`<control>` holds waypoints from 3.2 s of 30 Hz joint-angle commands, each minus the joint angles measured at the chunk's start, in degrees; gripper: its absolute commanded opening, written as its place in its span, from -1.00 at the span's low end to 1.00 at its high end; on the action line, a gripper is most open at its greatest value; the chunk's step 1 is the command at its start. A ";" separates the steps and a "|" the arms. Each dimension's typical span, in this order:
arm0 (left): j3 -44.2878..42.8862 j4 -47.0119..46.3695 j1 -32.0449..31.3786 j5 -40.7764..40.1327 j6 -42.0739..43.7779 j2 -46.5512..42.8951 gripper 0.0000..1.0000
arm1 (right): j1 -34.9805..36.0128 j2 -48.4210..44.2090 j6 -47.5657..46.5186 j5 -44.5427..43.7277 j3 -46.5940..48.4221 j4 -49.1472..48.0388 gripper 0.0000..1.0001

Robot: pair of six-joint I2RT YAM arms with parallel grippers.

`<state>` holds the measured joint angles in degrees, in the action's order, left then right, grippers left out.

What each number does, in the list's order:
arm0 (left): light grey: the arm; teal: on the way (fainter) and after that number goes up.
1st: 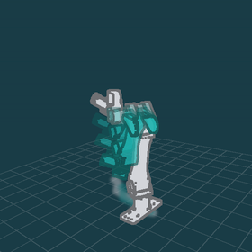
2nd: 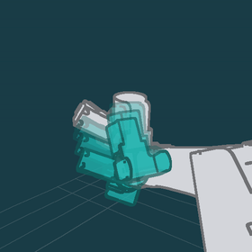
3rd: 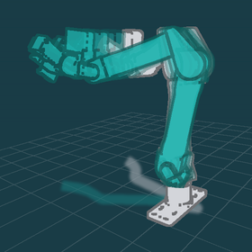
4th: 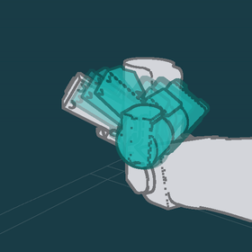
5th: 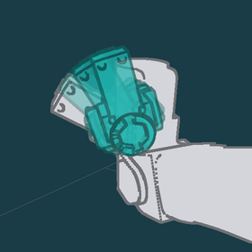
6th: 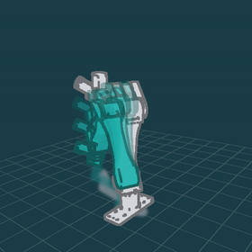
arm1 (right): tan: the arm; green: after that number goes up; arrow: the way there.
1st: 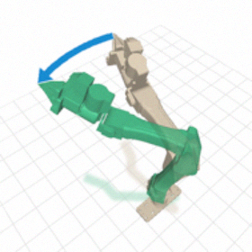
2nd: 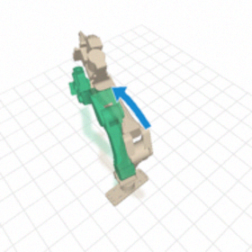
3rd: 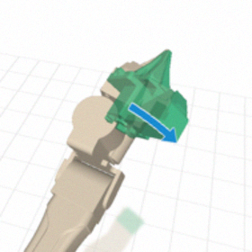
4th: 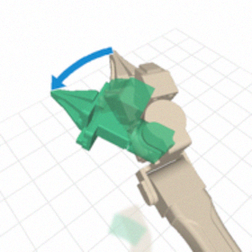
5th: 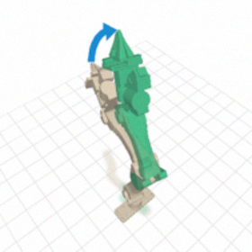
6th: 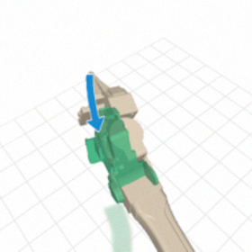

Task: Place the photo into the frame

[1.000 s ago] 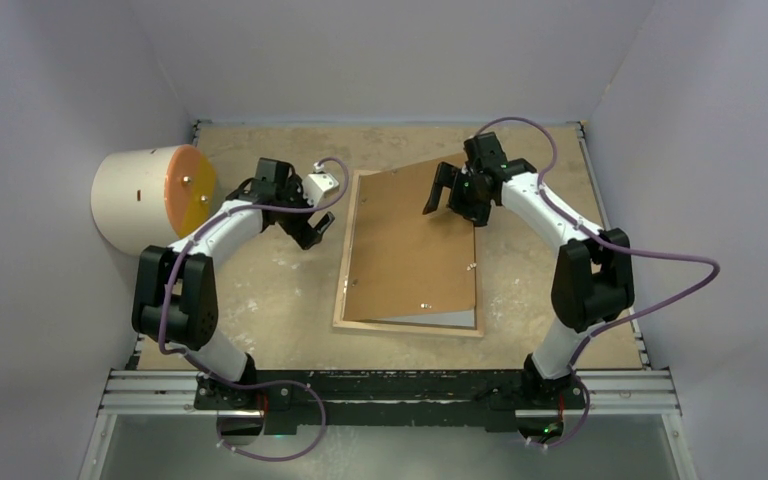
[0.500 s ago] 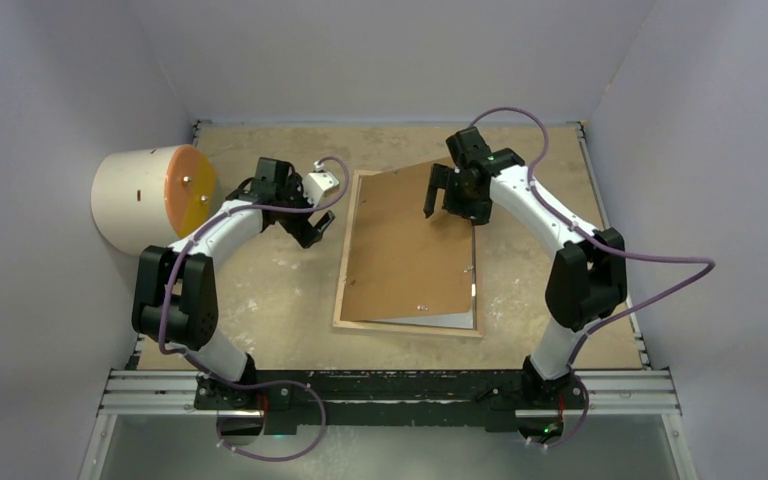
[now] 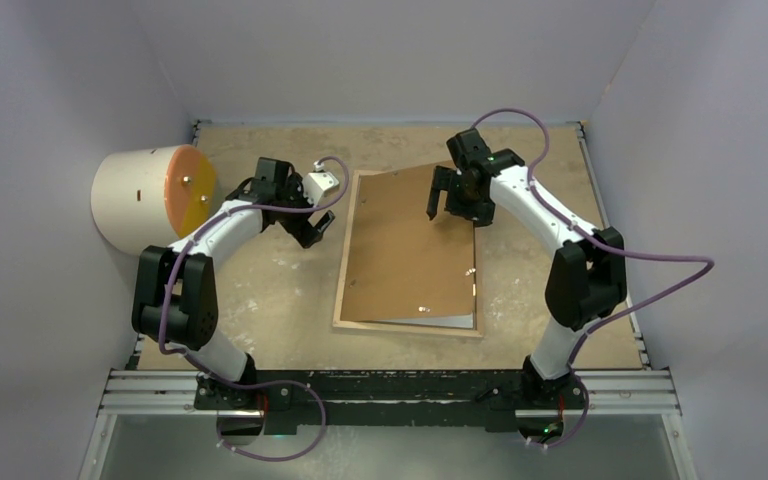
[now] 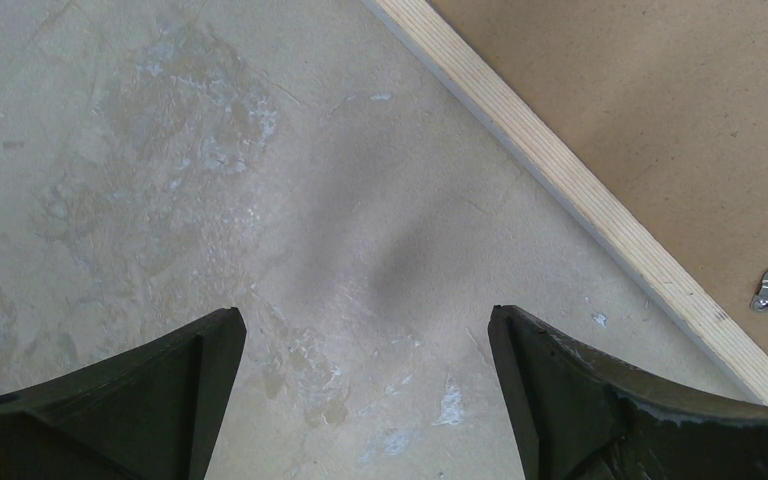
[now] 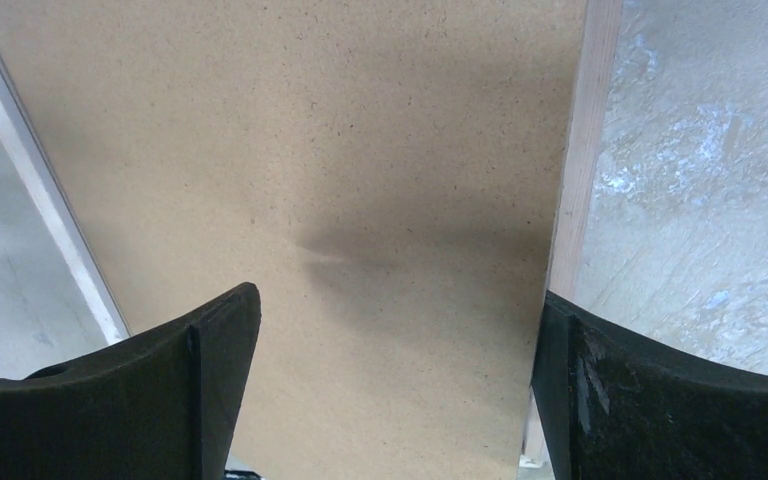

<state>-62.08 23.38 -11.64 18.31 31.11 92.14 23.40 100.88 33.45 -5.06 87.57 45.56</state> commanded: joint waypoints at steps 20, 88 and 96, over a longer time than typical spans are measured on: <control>-3.10 1.28 0.47 1.02 0.33 1.27 1.00 | 2.14 6.80 -4.80 -9.60 1.91 2.62 0.98; -5.80 4.43 -4.17 17.34 -2.25 15.82 0.26 | -6.43 -24.52 11.46 14.00 -47.40 -20.14 0.46; -5.19 4.78 -4.53 16.70 -0.66 16.26 0.13 | -6.70 -24.06 11.72 13.30 -47.03 -20.64 0.42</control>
<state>-67.37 28.10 -15.09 35.40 28.14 107.11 16.86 75.72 44.99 7.75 41.45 25.08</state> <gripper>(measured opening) 0.577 0.717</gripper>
